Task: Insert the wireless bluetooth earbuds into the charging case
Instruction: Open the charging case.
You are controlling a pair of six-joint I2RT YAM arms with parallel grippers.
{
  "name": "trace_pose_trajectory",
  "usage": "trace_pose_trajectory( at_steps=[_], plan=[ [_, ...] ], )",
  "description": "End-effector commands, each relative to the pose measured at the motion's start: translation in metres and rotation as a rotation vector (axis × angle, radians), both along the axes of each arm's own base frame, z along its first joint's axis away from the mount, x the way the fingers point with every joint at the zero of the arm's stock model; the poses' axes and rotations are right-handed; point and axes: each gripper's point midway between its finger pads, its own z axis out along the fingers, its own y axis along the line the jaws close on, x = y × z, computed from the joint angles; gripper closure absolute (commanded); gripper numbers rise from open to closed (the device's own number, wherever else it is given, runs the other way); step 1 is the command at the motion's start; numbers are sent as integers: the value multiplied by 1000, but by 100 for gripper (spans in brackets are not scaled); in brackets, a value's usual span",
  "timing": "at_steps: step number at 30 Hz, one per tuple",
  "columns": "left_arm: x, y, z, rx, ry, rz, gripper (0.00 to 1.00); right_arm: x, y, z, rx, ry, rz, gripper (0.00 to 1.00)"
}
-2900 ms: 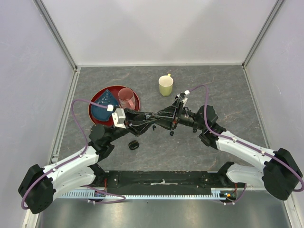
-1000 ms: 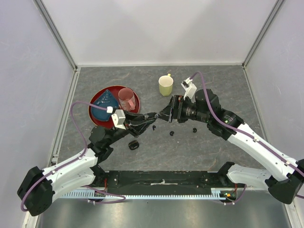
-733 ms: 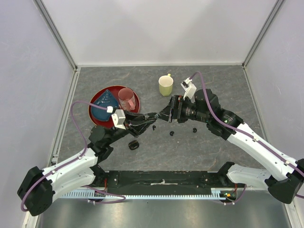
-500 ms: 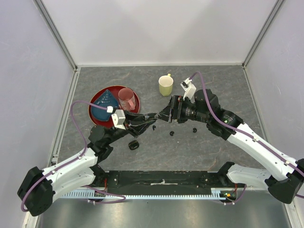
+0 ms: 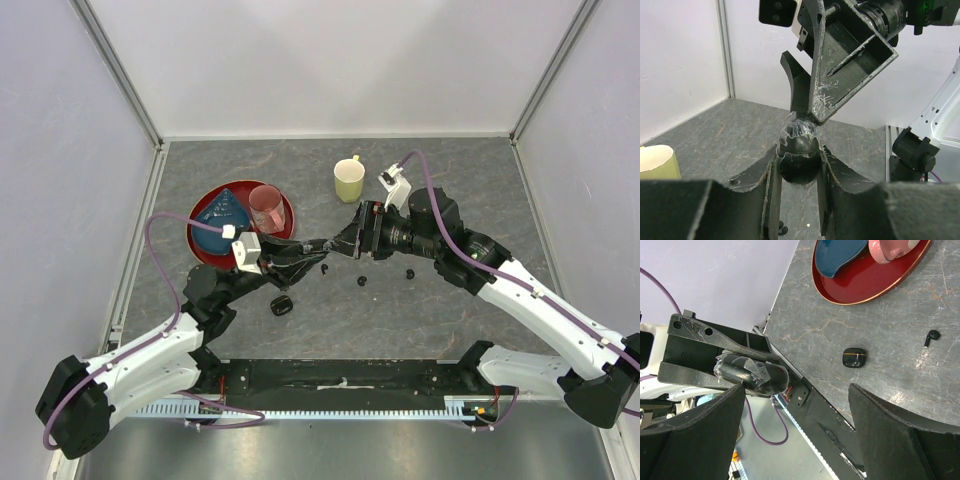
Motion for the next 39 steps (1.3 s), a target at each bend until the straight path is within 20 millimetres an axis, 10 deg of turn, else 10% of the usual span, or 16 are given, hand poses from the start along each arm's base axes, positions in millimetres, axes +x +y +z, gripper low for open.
trace_pose_trajectory(
  at_steps=[1,39],
  plan=[
    [-26,0,37,-56,-148,-87,98,15,4,13,23,-40,-42,10],
    [-5,5,42,-110,-115,10,98,-16,10,34,93,-107,141,11]
  ],
)
